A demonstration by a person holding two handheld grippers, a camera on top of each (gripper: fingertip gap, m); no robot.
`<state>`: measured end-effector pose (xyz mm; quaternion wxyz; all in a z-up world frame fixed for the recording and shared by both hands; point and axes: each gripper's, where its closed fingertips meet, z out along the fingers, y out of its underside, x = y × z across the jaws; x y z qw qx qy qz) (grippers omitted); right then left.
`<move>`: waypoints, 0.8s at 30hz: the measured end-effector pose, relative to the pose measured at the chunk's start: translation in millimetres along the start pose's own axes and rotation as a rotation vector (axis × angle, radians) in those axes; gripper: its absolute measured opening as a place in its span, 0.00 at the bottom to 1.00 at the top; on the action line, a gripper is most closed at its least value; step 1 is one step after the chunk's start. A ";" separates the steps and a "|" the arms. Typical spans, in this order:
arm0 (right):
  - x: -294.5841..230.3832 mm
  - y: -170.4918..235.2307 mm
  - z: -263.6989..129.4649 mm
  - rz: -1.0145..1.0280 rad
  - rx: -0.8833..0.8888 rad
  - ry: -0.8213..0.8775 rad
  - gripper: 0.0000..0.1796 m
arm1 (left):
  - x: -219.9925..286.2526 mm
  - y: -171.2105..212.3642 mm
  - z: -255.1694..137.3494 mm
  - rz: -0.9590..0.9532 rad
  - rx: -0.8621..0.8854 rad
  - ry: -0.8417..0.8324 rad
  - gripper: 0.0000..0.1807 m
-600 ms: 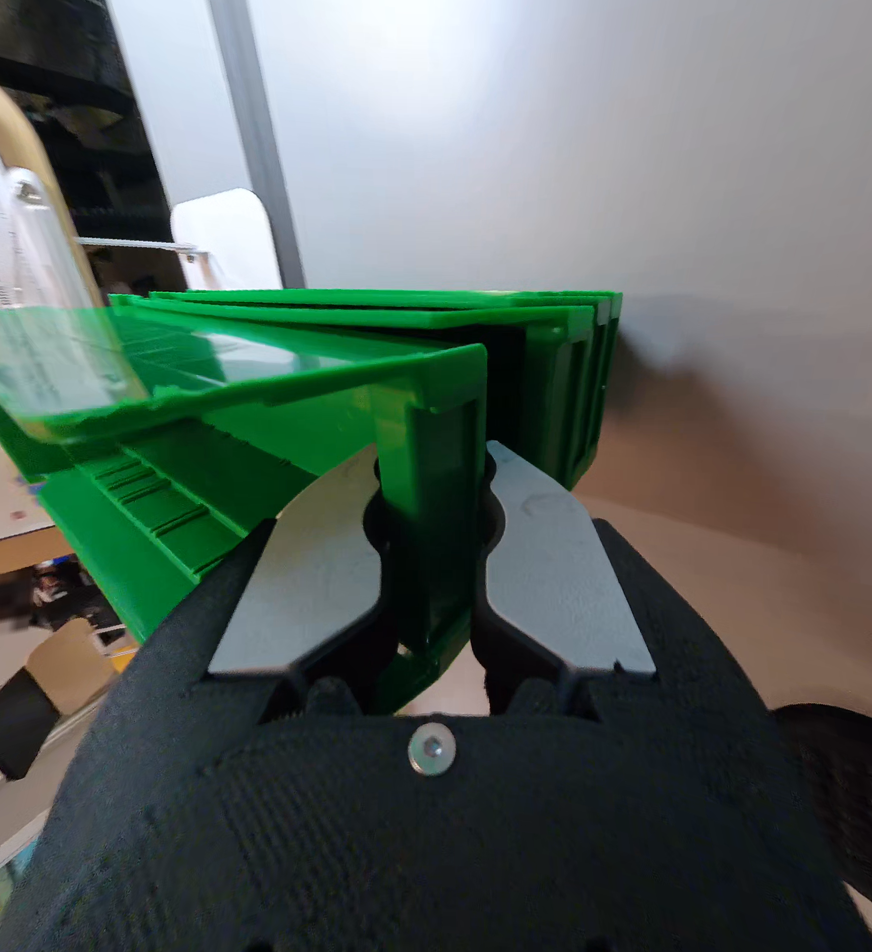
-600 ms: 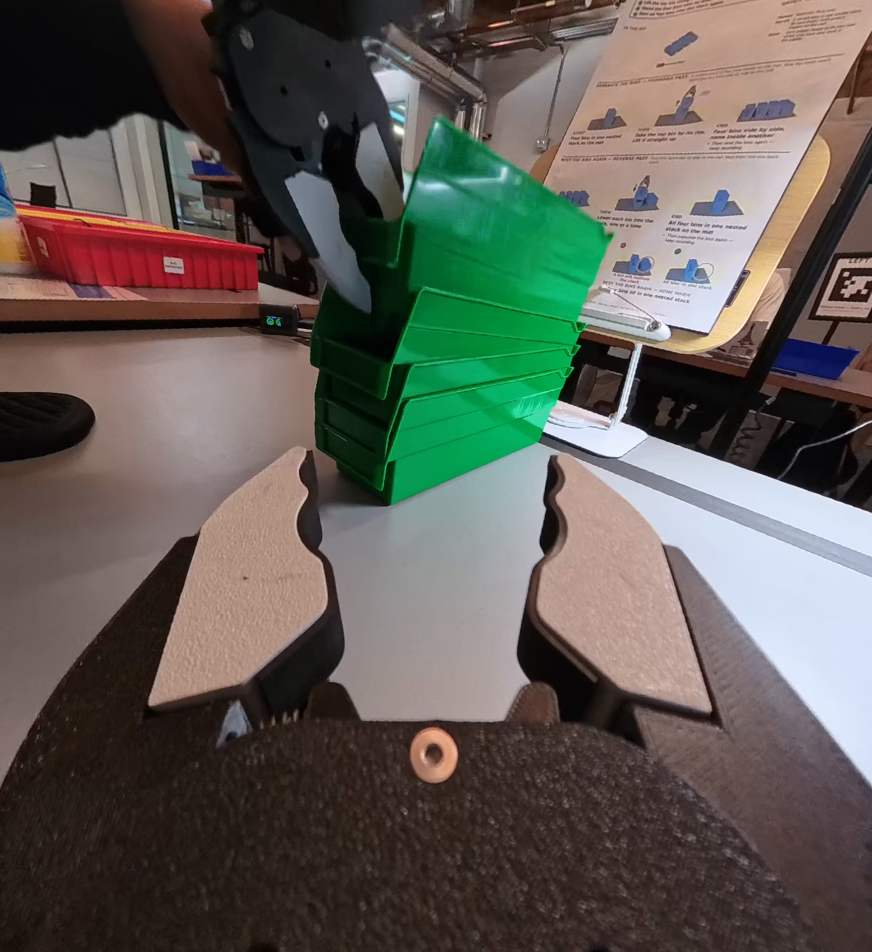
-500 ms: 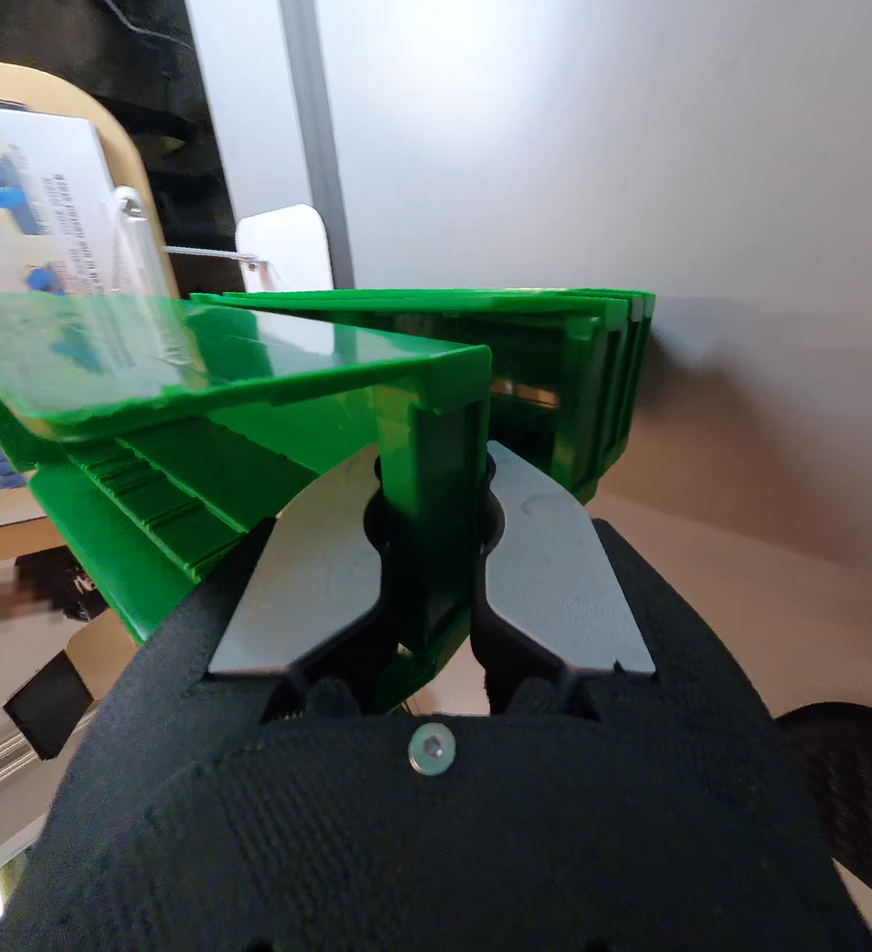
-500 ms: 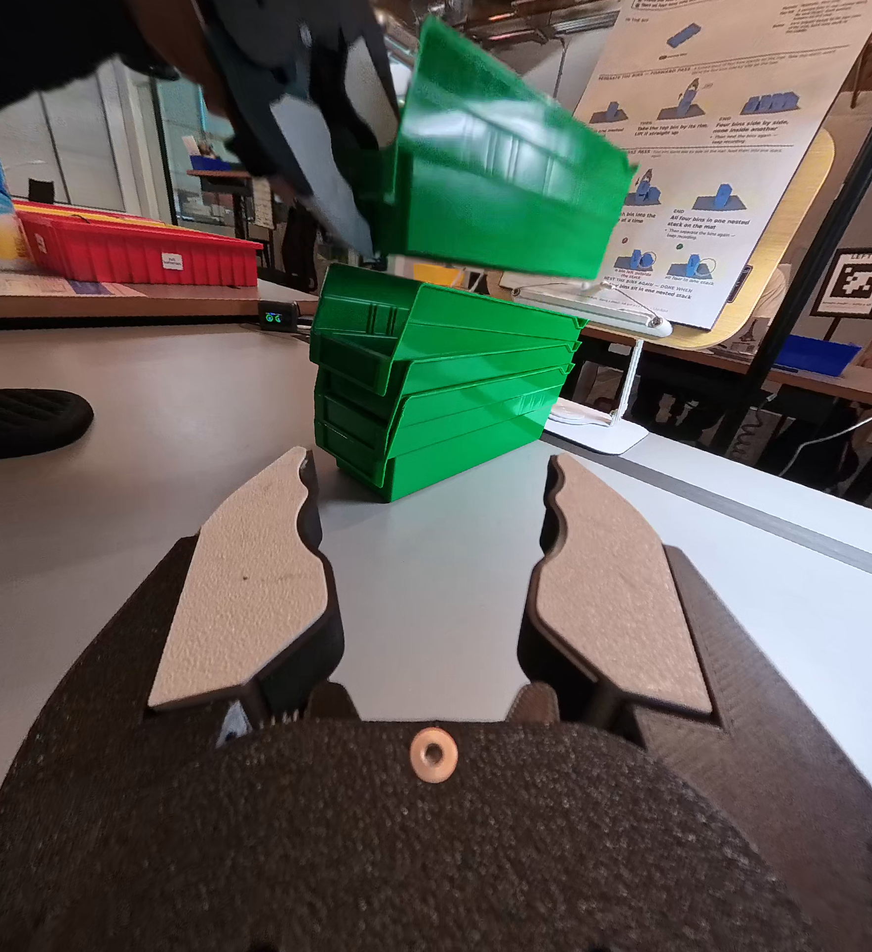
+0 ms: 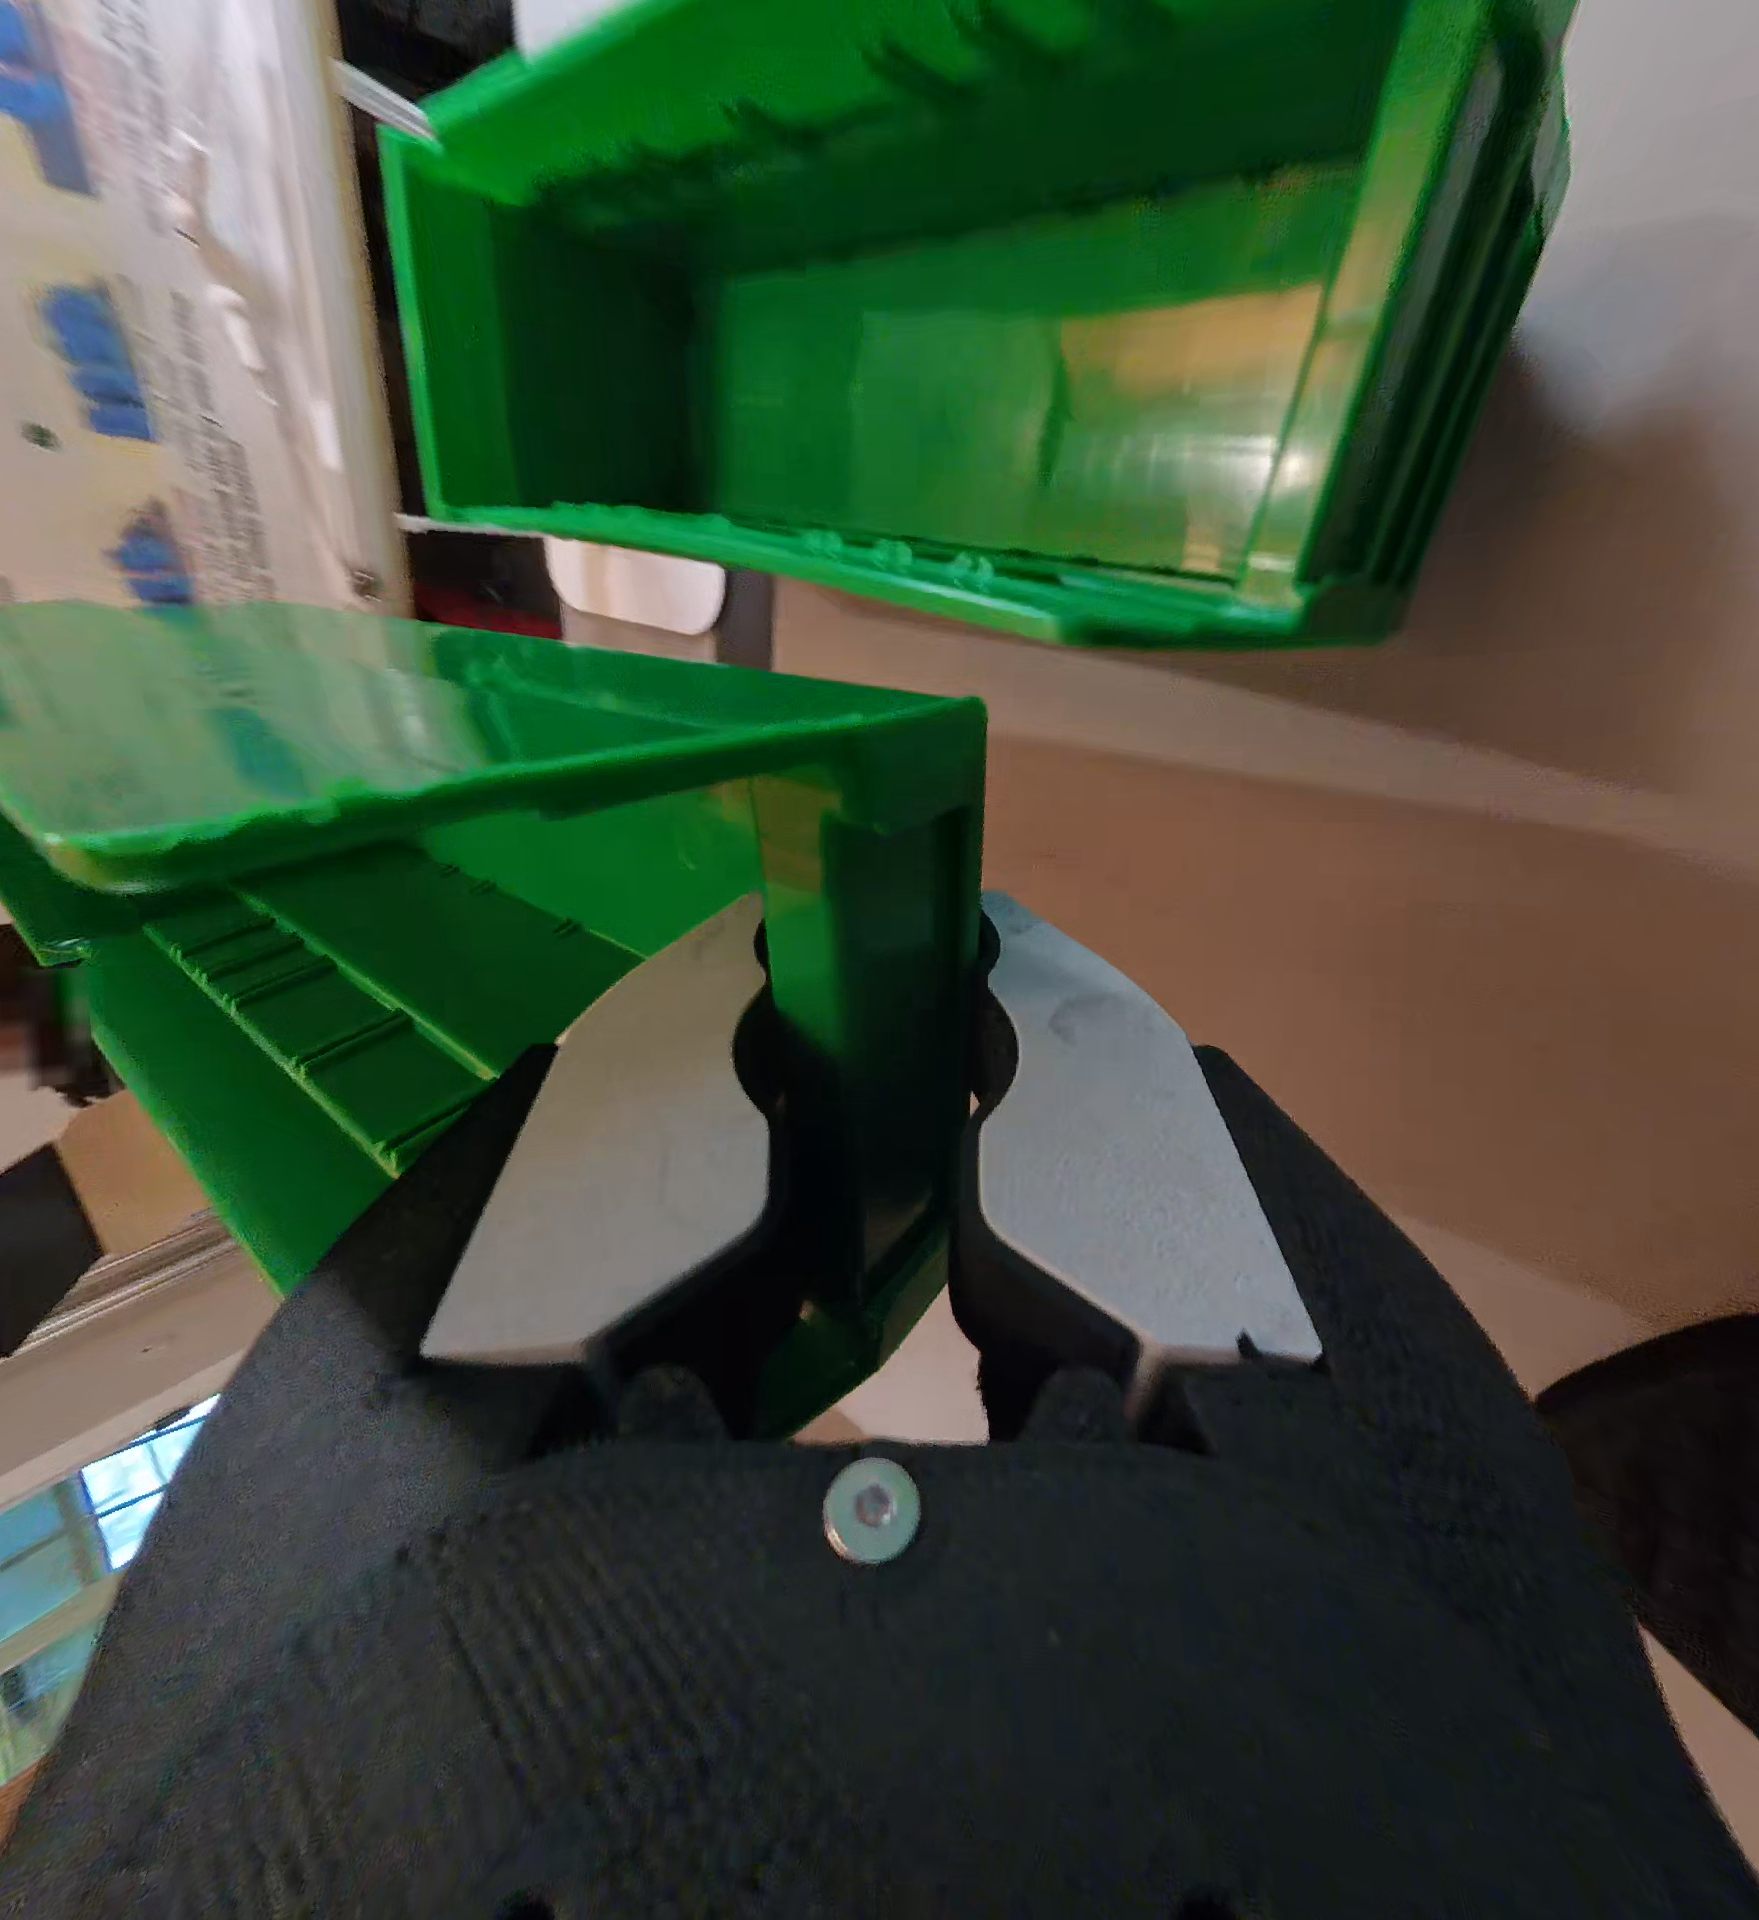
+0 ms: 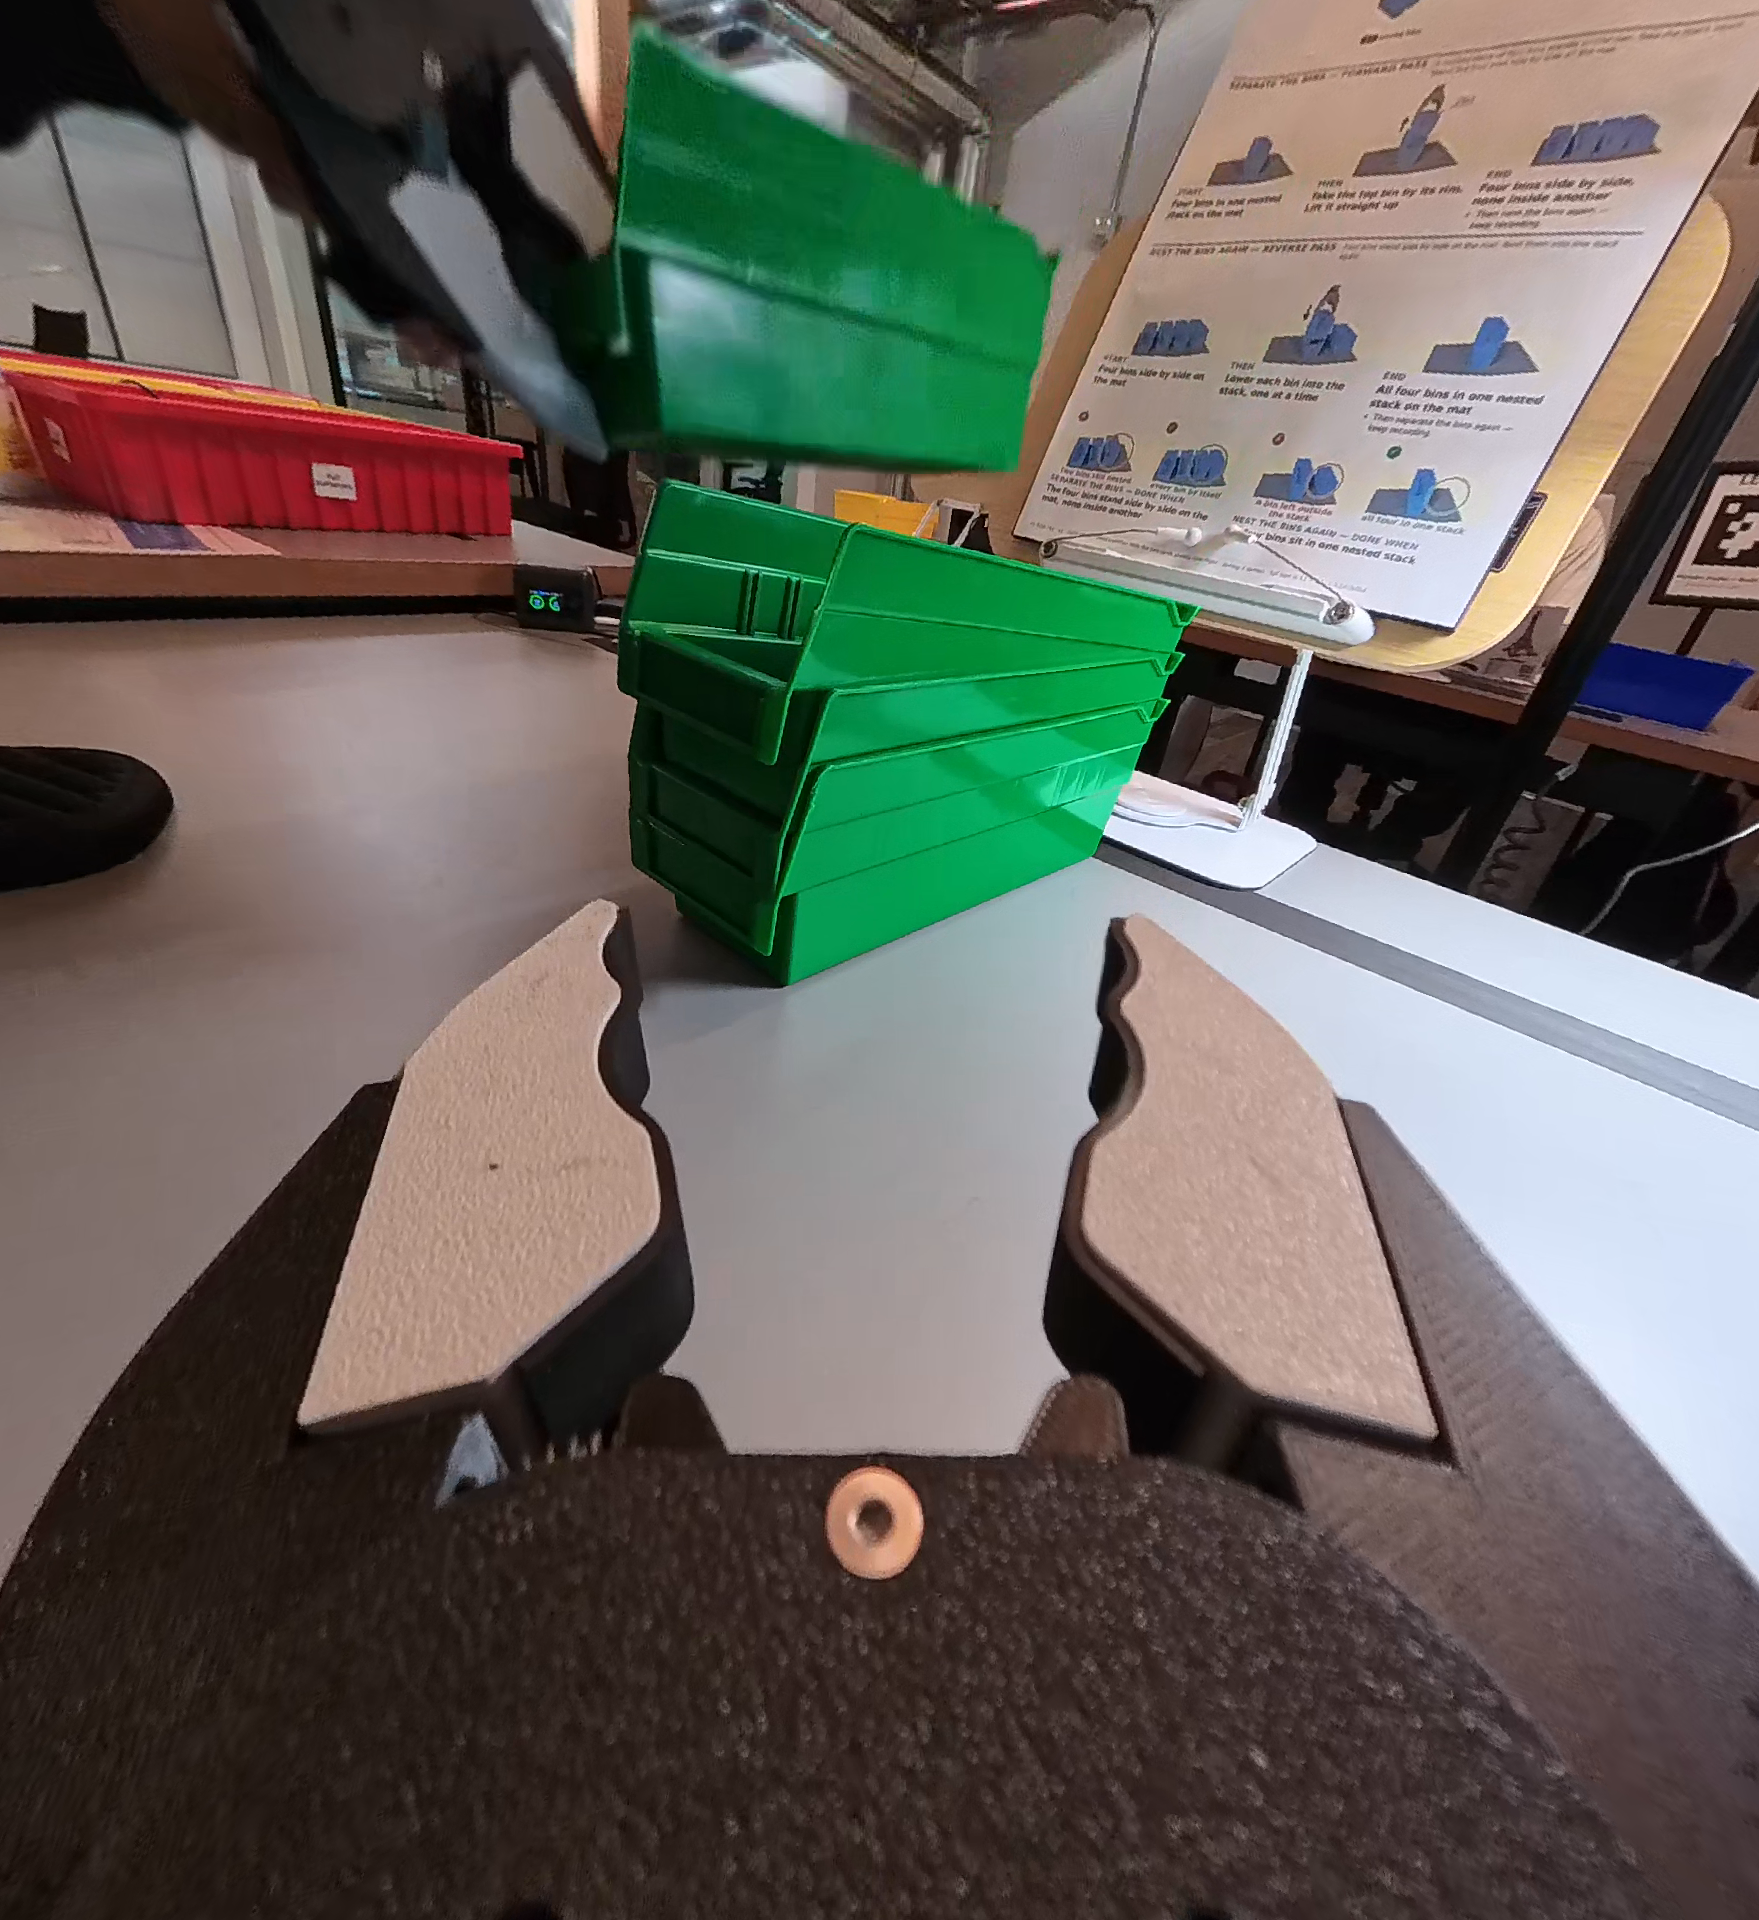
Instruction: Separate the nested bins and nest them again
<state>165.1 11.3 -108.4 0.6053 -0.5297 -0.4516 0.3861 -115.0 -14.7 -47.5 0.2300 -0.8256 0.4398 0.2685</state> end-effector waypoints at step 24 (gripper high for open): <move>0.6 6.0 3.6 -0.011 -0.028 0.013 0.47 | 99.5 51.5 134.3 -0.004 0.038 0.019 0.24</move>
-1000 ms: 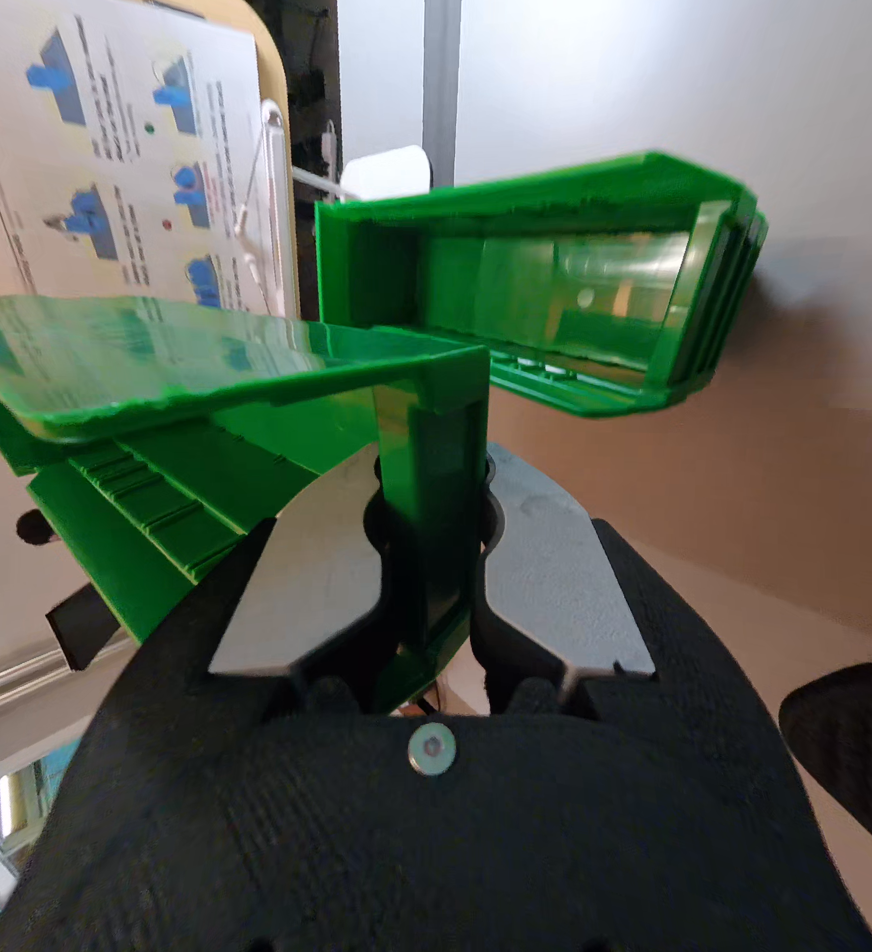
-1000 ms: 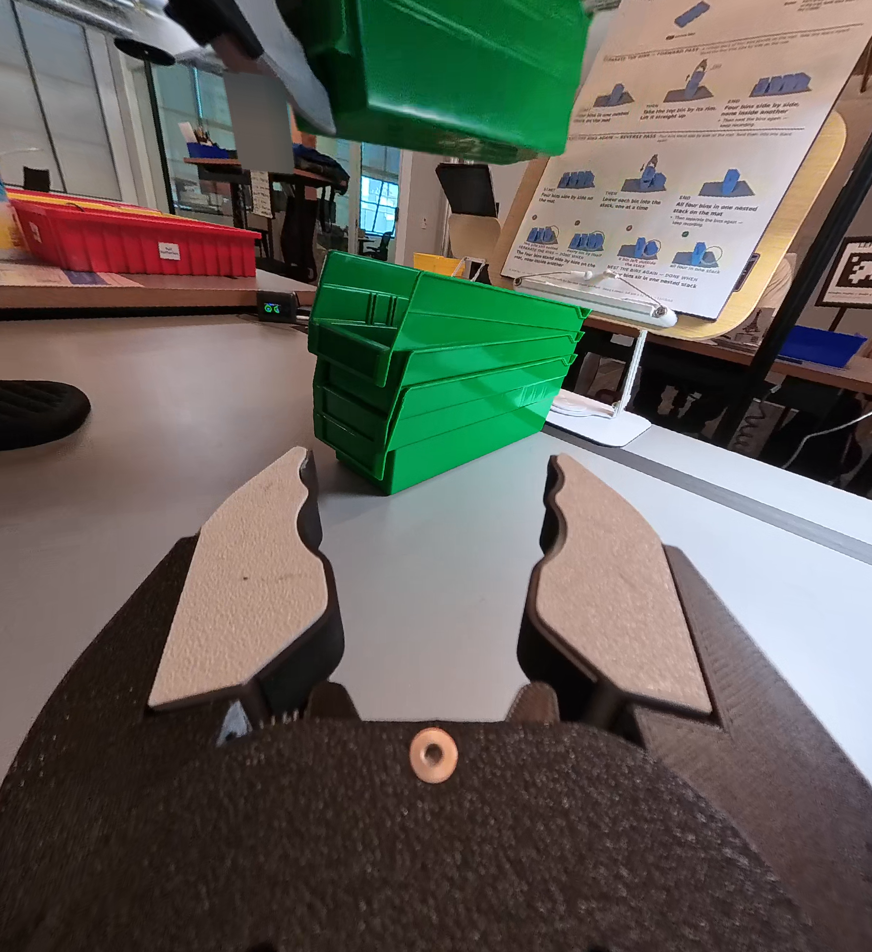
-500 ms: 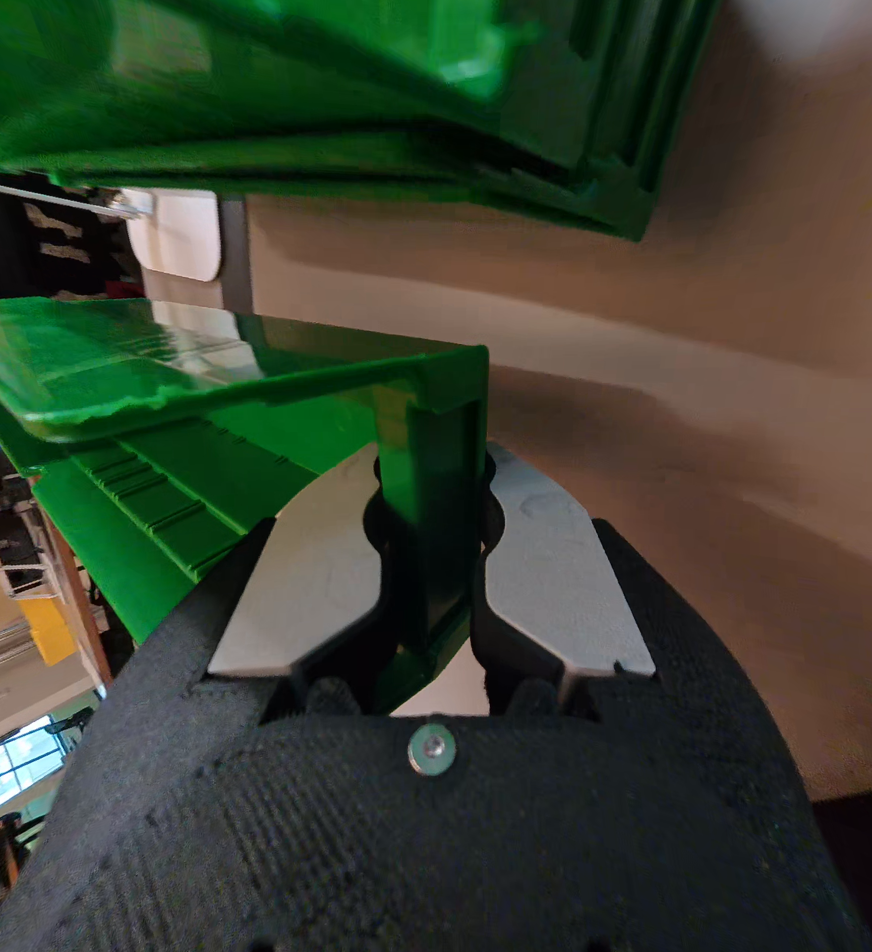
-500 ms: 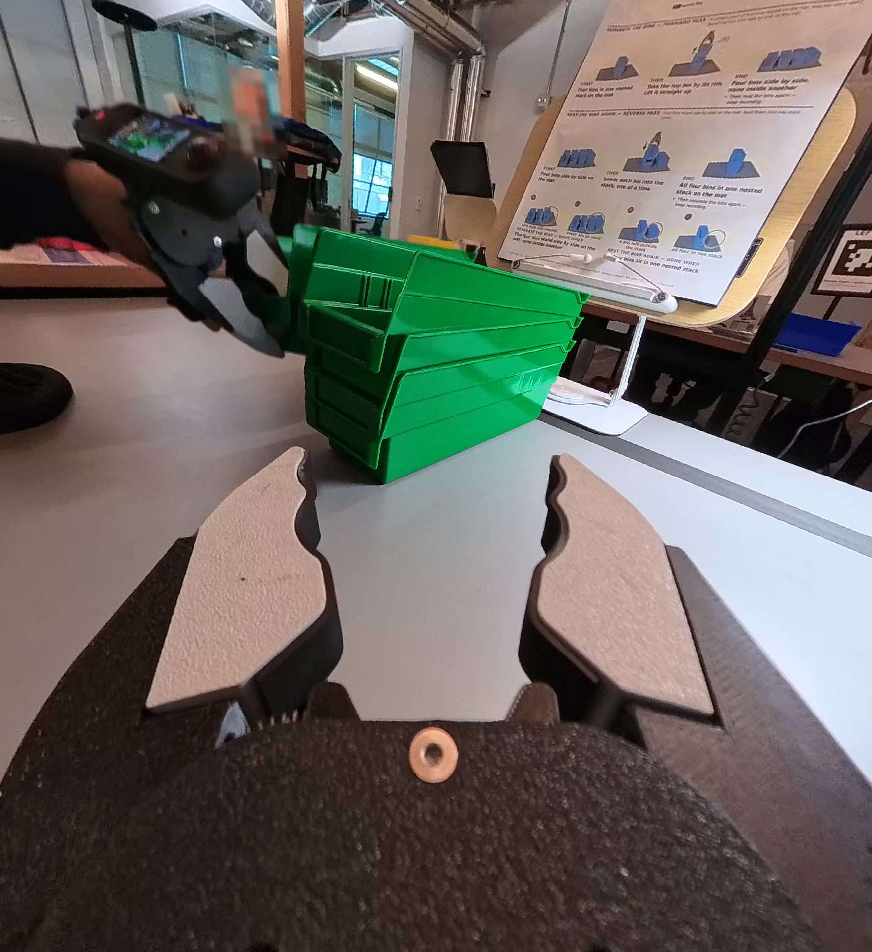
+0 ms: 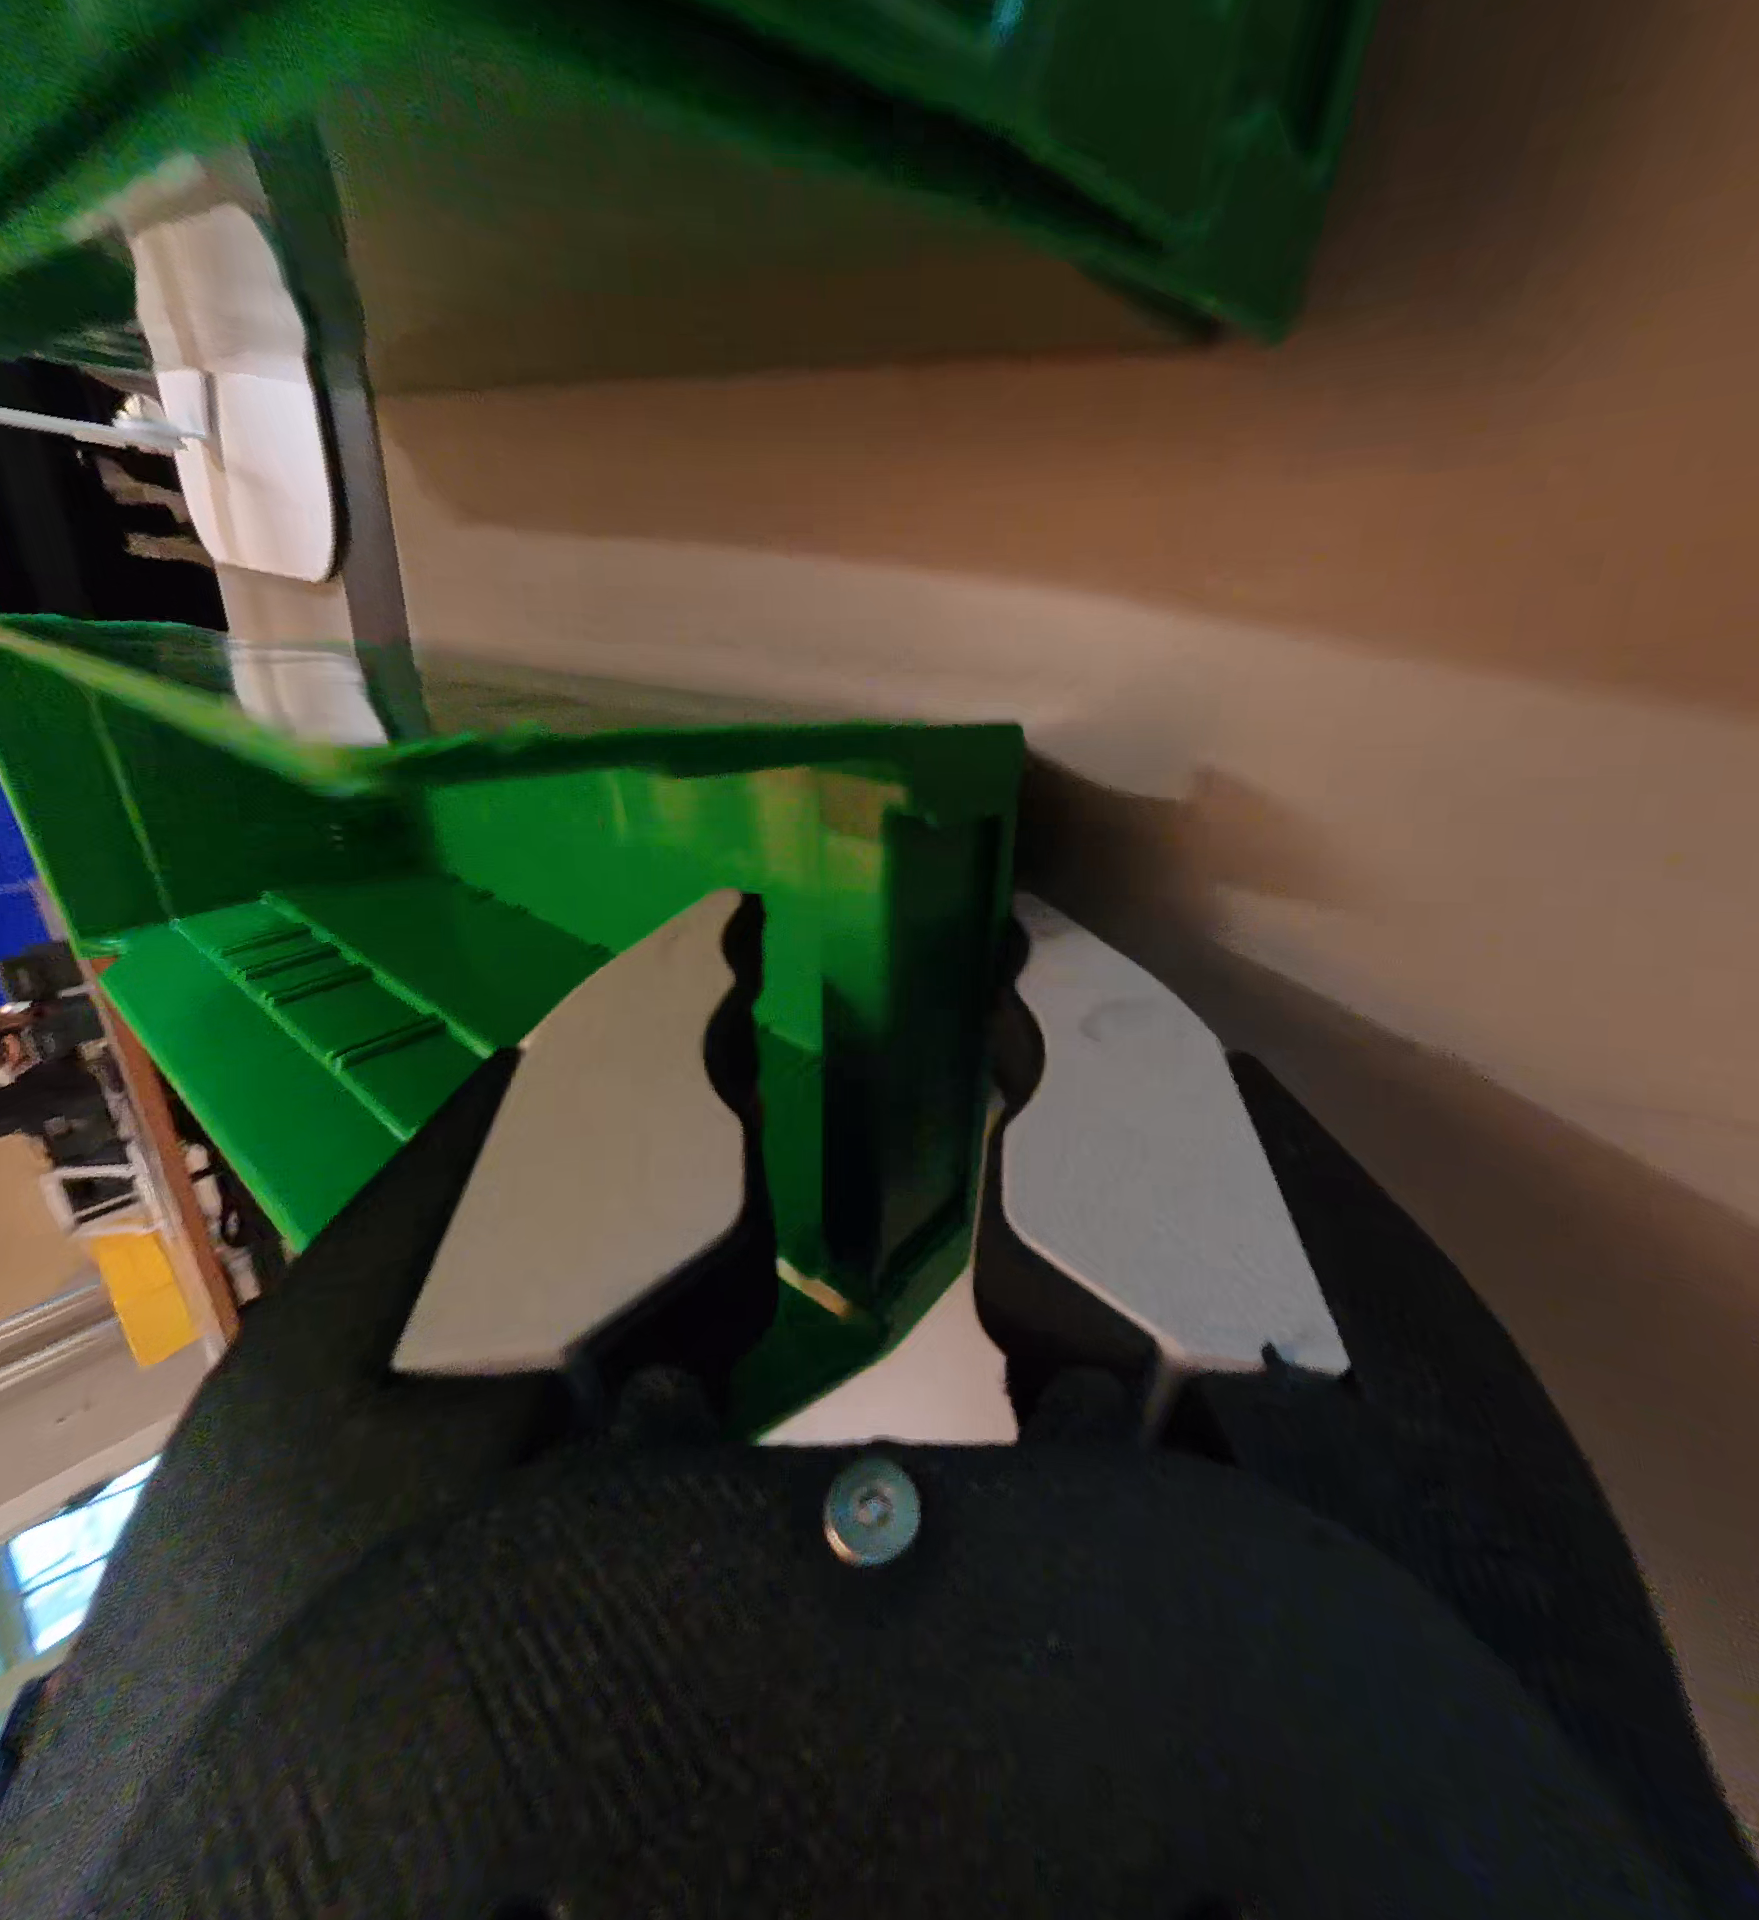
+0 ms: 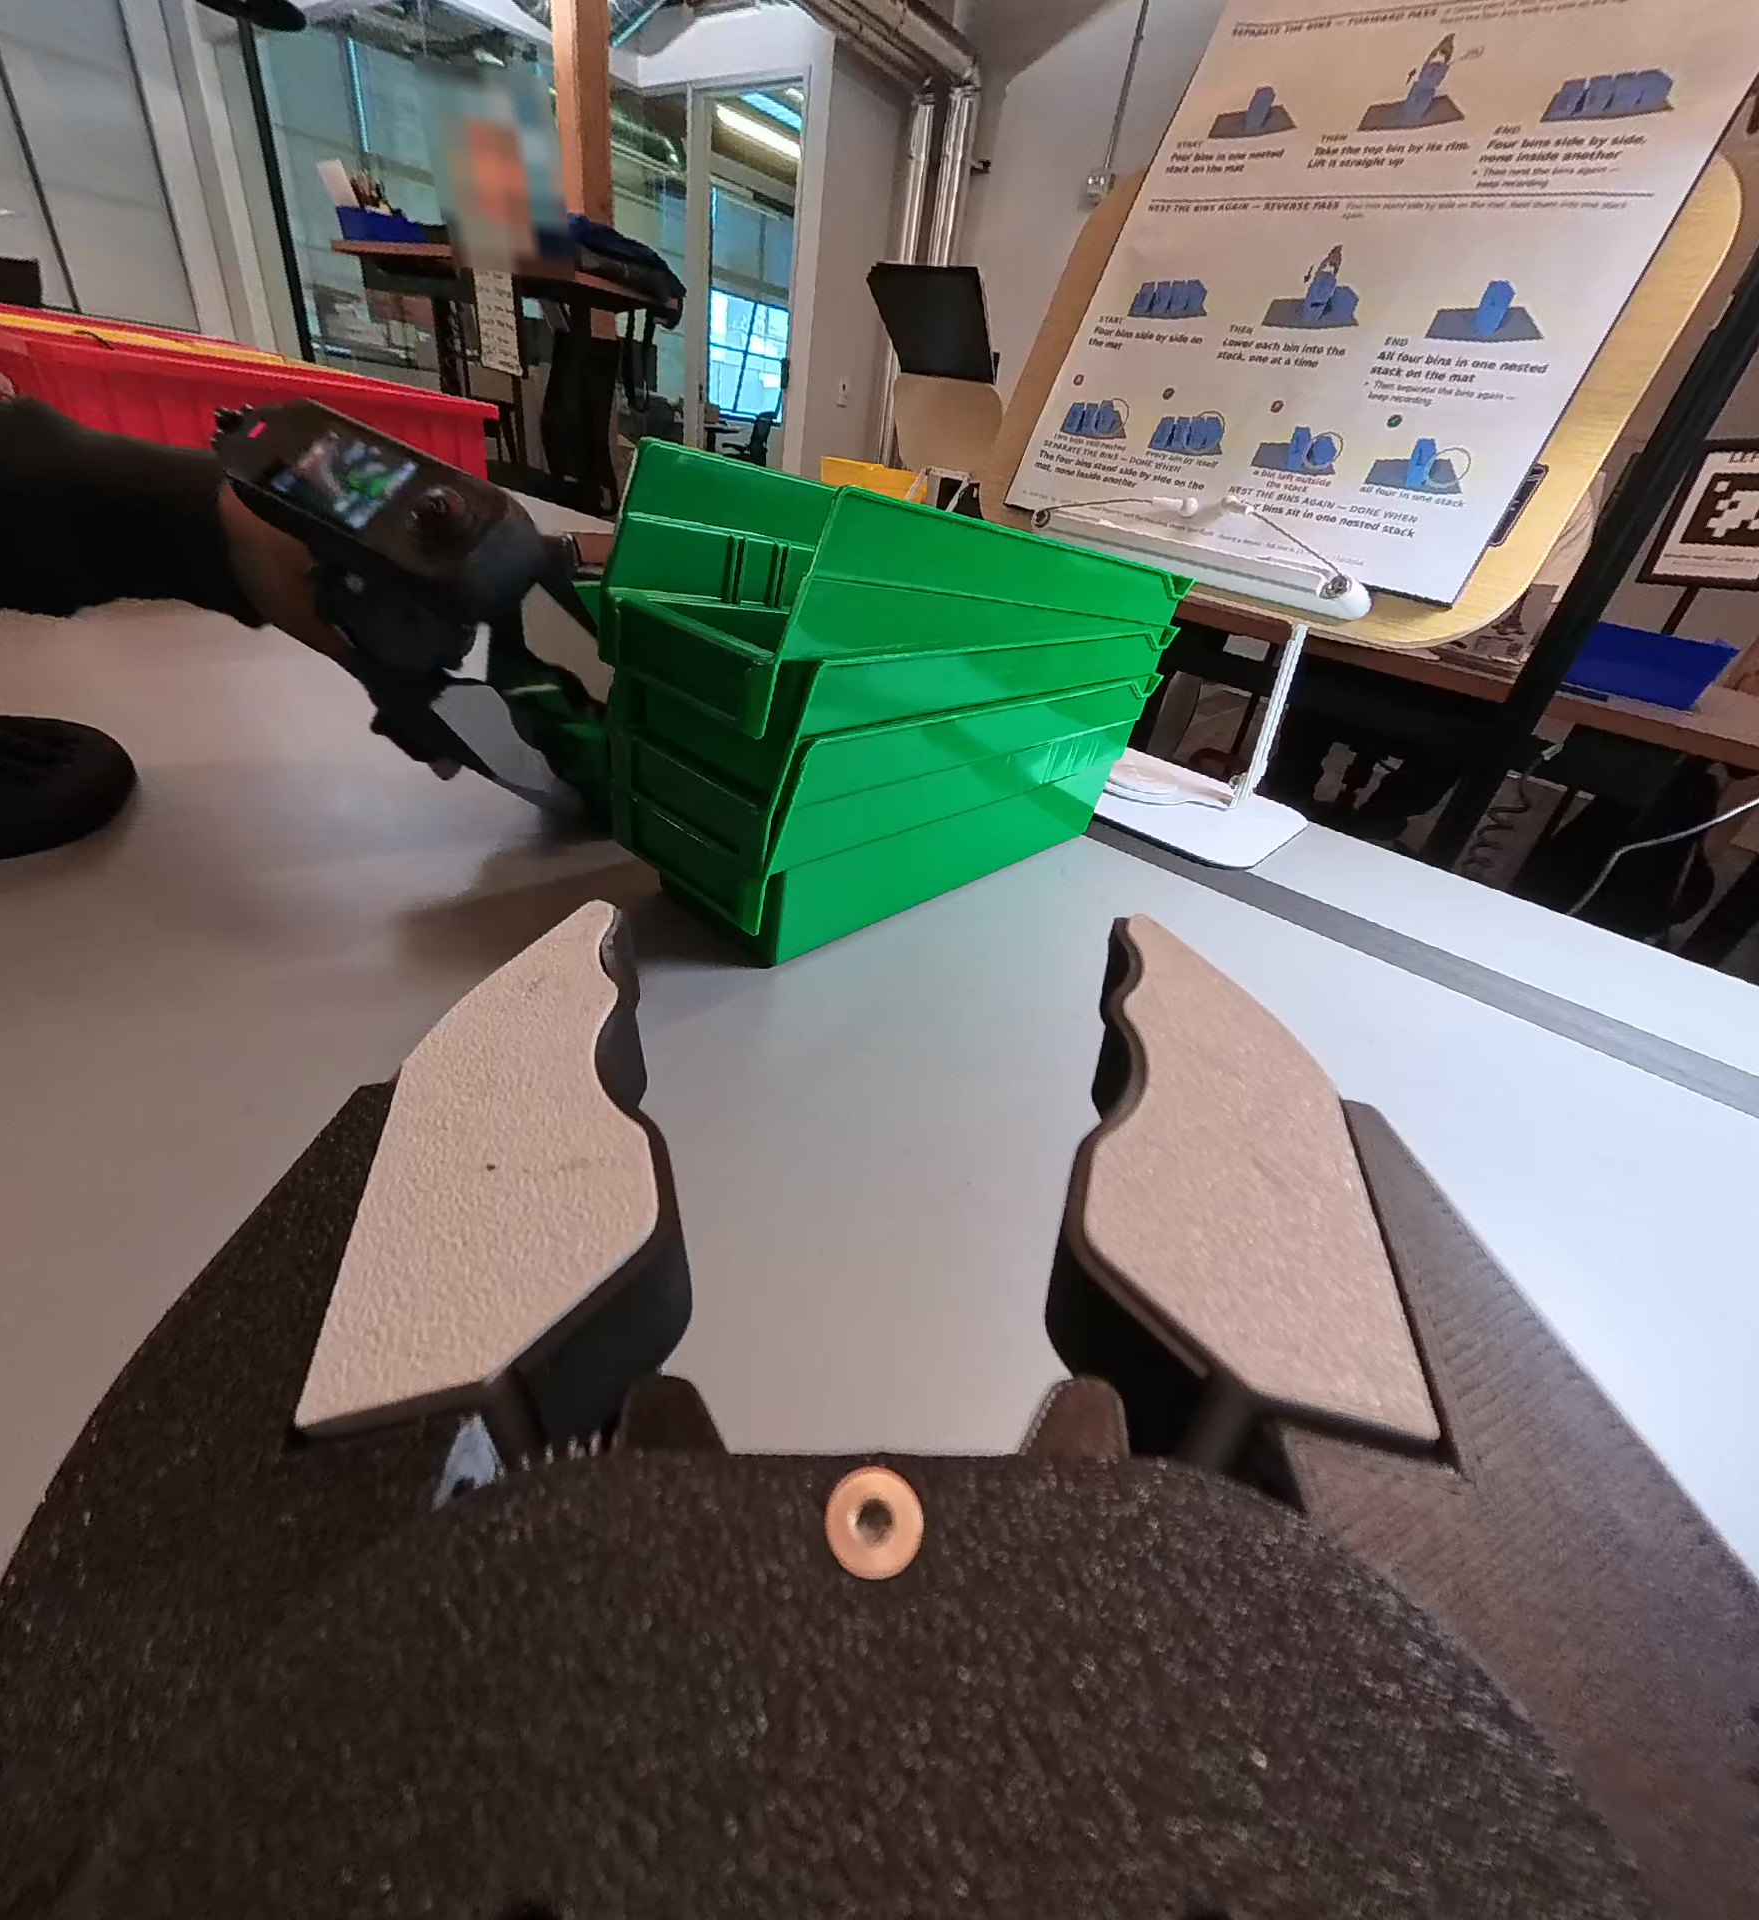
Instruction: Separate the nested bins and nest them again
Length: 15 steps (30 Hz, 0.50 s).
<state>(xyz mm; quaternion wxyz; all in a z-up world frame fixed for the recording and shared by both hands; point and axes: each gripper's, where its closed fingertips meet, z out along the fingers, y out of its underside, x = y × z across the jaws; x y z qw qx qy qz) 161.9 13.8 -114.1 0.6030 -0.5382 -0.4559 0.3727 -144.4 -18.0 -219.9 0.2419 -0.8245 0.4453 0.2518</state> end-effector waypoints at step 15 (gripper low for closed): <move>-44.4 -35.3 60.3 -0.414 -0.250 -0.133 0.44 | 8.4 -49.3 -146.1 -0.925 0.921 0.128 0.27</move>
